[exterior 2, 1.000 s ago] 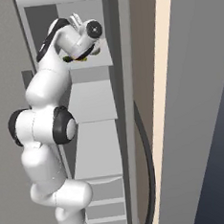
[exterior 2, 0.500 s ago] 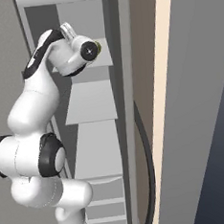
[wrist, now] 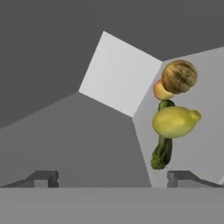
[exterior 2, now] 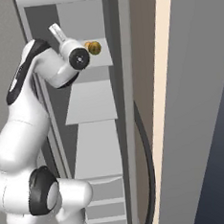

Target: Take the mango and lemon from the second highest rack and move them to the highest rack where the squashs are located, to maximize freezer space. Close the freezer door after rearranging.

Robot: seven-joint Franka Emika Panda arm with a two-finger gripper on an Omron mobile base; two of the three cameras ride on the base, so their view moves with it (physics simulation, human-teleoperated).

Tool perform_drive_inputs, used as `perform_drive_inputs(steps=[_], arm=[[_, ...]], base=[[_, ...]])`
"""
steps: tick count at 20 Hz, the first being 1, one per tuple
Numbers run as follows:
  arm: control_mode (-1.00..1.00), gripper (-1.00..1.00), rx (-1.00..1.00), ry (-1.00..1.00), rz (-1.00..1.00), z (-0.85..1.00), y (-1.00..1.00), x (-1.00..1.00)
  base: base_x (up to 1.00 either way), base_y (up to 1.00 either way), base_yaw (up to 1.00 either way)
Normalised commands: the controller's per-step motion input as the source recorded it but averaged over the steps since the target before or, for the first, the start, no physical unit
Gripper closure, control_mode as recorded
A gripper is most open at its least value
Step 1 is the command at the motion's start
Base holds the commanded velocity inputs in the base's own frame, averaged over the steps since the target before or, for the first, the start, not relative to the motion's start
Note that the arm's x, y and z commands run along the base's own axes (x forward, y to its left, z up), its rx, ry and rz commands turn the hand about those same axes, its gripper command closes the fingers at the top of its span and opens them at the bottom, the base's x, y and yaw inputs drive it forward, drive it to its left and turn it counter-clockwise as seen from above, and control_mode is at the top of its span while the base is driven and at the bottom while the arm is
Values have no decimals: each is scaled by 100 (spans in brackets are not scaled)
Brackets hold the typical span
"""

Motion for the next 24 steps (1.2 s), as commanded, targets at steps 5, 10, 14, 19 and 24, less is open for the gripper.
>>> perform_drive_inputs(steps=[5, 10, 14, 19, 24], arm=[[-100, -100, 0, 0, -3, 1, 0, -99], [-100, -100, 0, 0, -1, 0, 0, -100], [-100, -100, 0, 0, -2, 1, 0, -100], [-100, -100, 0, 3, 0, 1, 0, -99], [-100, -100, -1, 16, 0, 0, 0, -94]], base=[[0, 0, 0], [0, 0, 0], [0, 0, 0], [0, 0, 0], [0, 0, 0]])
